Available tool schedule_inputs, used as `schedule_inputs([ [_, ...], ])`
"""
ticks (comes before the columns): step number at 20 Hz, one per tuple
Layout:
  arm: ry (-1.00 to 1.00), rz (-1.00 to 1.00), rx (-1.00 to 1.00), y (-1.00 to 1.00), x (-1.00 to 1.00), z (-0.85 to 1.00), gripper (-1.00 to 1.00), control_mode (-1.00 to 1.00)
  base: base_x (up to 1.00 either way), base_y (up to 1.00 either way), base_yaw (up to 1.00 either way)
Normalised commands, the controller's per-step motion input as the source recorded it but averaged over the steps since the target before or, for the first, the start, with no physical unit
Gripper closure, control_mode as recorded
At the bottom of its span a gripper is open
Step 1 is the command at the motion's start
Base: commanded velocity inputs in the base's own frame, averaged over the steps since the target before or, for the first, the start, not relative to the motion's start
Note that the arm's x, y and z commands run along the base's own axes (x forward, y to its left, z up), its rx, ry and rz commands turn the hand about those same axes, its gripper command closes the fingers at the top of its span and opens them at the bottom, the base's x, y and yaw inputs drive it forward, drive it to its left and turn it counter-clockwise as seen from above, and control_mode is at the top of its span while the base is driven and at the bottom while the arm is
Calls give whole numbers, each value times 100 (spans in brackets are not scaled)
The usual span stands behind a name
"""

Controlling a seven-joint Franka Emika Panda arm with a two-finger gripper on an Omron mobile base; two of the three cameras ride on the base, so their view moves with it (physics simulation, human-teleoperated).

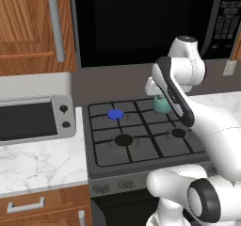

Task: Turn off the rear left burner of the stove.

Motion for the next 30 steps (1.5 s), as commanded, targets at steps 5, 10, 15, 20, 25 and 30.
schedule_inputs([
  [5, -2, 1, 0, 0, -39, 0, -100, -100, 0, 0, 0],
  [10, -14, 9, 0, 1, -95, 0, -100, -100, 0, 0, 0],
  [15, -9, 12, -1, 4, -82, 0, -100, -100, 0, 0, 0],
  [20, -9, 13, -3, 5, -68, 0, -100, -100, 0, 0, 0],
  [25, -7, 12, -8, 7, -54, 0, -100, -100, 0, 0, 0],
  [30, -1, 10, -12, 23, -25, 0, -100, -100, 0, 0, 0],
])
